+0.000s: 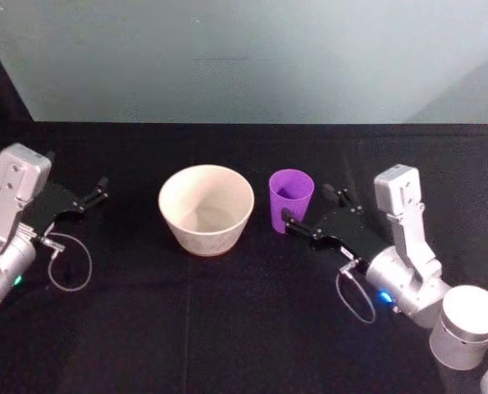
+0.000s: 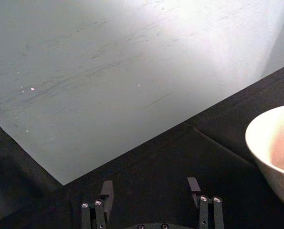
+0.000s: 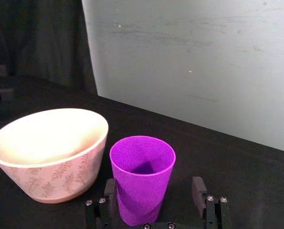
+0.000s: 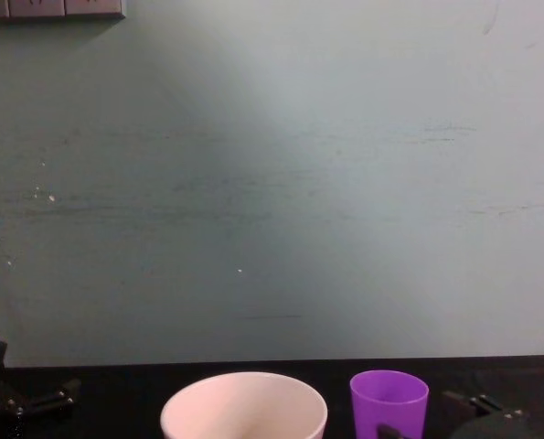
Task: Pick up the cup and pour the mung beans from the cup into the bowl.
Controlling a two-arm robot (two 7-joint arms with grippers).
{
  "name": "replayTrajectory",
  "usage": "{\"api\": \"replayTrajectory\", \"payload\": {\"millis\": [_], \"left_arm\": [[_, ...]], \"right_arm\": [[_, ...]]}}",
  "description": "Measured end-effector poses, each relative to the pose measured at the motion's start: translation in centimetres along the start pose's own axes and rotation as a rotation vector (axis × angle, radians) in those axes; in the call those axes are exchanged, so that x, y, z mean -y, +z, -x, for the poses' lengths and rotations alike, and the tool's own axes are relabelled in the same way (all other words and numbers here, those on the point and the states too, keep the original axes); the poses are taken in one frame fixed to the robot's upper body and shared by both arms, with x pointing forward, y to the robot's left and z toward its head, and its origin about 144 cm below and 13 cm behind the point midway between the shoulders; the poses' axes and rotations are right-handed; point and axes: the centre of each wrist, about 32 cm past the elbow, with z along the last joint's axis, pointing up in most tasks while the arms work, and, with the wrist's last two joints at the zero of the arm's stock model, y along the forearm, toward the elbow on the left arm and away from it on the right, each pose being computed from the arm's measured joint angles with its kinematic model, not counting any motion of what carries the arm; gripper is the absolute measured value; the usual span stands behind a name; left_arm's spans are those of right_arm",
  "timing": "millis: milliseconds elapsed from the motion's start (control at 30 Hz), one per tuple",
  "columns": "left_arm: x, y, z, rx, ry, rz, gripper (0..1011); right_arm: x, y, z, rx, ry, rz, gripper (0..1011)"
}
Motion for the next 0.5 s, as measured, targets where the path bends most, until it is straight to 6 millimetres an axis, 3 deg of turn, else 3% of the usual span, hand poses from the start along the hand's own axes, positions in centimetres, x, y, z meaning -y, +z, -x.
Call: {"api": "replayTrajectory", "payload": {"millis": [500], "left_arm": [[0.0,0.0,0.0,0.000,0.000,0.000,1000]], "right_arm": [[-1.7,-0.1,0.5,-0.026,0.029,-0.004,1002]]}}
